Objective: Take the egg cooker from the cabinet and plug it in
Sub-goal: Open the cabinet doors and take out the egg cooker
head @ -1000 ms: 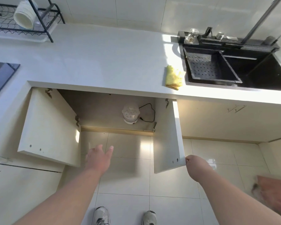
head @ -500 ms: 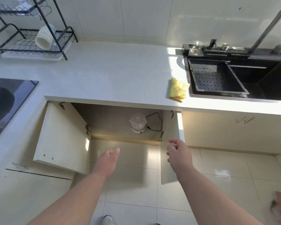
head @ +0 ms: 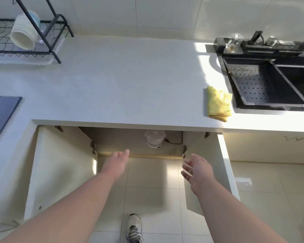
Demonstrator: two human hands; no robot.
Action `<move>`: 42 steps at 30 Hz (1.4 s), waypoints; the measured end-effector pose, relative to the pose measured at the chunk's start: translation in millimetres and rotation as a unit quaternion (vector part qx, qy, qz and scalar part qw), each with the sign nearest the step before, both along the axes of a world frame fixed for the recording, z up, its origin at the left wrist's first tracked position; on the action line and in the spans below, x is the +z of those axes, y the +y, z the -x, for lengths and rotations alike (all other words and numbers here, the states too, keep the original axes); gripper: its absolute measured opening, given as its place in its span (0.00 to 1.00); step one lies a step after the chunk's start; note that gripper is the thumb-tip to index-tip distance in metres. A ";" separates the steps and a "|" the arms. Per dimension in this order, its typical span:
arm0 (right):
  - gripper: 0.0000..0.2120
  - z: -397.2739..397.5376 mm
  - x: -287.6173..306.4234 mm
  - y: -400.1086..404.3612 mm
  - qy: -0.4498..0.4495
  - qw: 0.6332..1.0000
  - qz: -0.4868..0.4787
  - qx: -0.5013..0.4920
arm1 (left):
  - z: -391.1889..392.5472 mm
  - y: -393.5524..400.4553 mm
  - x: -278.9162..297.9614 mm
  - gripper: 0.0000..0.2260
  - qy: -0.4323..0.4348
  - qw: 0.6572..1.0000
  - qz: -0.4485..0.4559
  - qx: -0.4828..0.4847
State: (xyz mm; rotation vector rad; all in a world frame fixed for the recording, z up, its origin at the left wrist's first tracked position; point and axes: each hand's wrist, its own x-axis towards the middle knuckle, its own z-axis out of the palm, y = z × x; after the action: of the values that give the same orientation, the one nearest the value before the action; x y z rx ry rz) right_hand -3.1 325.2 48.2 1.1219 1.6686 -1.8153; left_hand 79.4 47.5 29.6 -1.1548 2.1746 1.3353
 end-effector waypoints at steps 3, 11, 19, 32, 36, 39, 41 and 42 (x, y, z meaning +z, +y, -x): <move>0.08 16.9 -17.9 -17.8 -0.004 1.000 -0.007 0.008 | 19.6 -23.1 -16.2 0.22 0.002 0.999 -0.015 0.029; 0.19 51.8 -95.8 -53.2 -0.030 1.000 0.001 -0.002 | 47.3 -22.4 -91.3 0.27 0.016 0.996 -0.037 0.074; 0.19 94.5 -213.3 -78.3 -0.017 0.999 0.028 -0.040 | 92.7 31.8 -226.4 0.22 0.062 0.959 -0.118 0.251; 0.23 159.6 -417.6 -76.1 0.053 0.998 0.016 -0.030 | 152.6 21.8 -408.7 0.29 0.203 0.929 -0.158 0.267; 0.24 180.4 -467.7 -77.5 0.068 0.997 -0.015 0.024 | 164.8 0.1 -460.6 0.31 0.203 0.926 -0.200 0.246; 0.17 198.8 -493.5 -79.1 0.079 0.990 -0.095 0.075 | 159.2 -14.9 -488.1 0.32 0.220 0.928 -0.194 0.229; 0.16 208.2 -506.1 -78.3 0.088 0.977 -0.156 0.116 | 150.3 -22.7 -496.3 0.35 0.230 0.929 -0.191 0.219; 0.15 211.1 -512.4 -78.4 0.097 0.969 -0.176 0.142 | 145.2 -25.9 -501.2 0.36 0.232 0.927 -0.191 0.224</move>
State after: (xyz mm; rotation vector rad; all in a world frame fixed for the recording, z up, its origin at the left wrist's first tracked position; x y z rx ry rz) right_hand -214.2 246.8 -464.3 0.7970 2.2046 -1.5244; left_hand -65.7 21.6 -471.6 -1.3187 1.8419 2.3128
